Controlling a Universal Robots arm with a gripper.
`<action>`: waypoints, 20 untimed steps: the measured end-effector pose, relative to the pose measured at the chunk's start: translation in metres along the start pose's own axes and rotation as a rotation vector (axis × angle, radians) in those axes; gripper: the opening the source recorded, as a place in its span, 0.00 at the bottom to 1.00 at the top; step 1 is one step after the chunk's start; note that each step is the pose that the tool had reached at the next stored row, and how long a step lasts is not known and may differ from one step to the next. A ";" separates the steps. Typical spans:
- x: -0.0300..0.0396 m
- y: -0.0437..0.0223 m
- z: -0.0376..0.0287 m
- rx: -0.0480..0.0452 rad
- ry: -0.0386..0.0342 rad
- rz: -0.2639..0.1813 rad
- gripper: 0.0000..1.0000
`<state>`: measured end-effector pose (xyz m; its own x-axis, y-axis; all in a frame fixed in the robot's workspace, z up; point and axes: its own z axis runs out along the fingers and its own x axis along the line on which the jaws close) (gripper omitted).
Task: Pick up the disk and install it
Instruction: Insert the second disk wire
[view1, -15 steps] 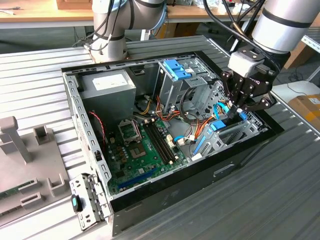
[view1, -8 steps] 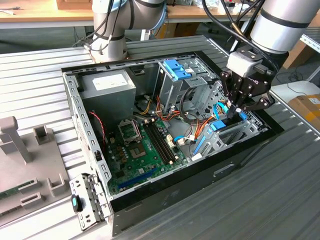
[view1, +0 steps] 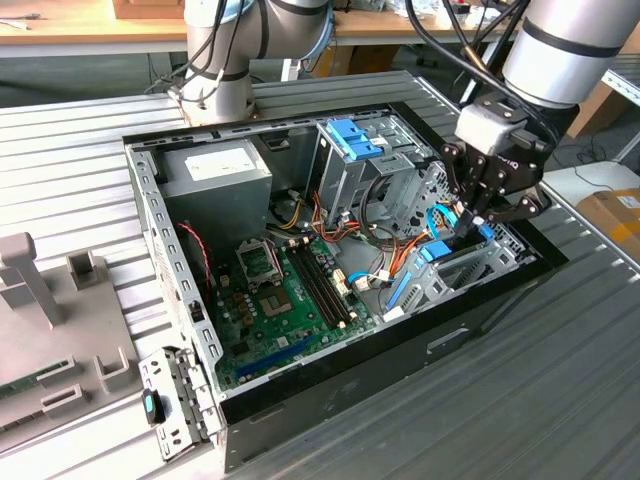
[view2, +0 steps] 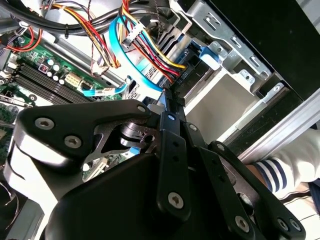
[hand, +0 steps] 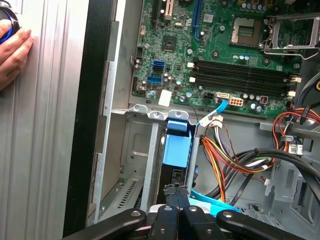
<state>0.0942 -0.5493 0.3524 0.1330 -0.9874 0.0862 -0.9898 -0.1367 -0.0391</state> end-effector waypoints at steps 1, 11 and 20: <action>0.0000 0.0000 0.0003 0.0000 0.0001 0.000 0.11; -0.0005 0.0002 0.0070 0.0000 0.0001 0.000 0.17; 0.0020 -0.0015 -0.0343 0.0000 -0.0001 0.000 0.17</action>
<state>0.0942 -0.5483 0.3868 0.1330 -0.9874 0.0861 -0.9898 -0.1368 -0.0391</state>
